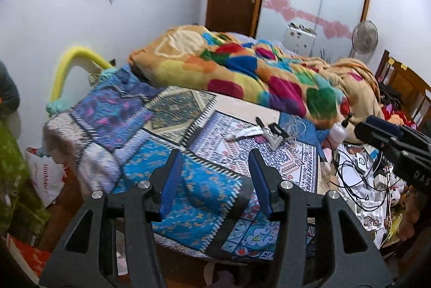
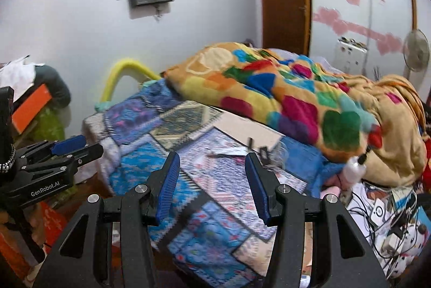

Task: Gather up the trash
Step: 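Grasp the white tube with the left gripper while the right grasps the white cable bundle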

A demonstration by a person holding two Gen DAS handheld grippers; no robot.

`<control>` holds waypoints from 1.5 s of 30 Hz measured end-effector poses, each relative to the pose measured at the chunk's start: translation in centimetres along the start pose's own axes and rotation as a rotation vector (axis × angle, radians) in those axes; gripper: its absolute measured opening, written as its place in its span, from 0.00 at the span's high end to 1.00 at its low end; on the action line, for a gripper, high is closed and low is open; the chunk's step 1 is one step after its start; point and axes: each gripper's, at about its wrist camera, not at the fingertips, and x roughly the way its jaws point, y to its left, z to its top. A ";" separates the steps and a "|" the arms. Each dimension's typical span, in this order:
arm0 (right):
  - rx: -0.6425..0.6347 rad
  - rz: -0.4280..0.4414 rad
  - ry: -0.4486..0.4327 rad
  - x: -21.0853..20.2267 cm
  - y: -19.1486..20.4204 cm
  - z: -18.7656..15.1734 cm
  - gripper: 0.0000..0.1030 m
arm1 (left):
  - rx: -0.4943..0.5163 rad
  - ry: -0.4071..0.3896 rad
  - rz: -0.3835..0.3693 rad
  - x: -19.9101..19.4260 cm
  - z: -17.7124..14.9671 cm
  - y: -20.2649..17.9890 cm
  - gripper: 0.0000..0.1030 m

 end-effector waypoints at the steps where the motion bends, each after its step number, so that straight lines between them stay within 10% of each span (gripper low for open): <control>1: 0.010 -0.010 0.007 0.4 -0.9 -0.1 0.55 | 0.001 0.013 -0.006 1.0 0.0 -0.3 0.51; 19: 0.218 -0.046 0.162 10.5 -11.3 -2.4 0.55 | 0.016 0.213 -0.055 18.1 0.1 -2.4 0.51; 45: 0.279 -0.026 0.237 22.6 -13.8 -2.3 0.58 | -0.089 0.191 -0.054 29.3 0.6 -2.2 0.57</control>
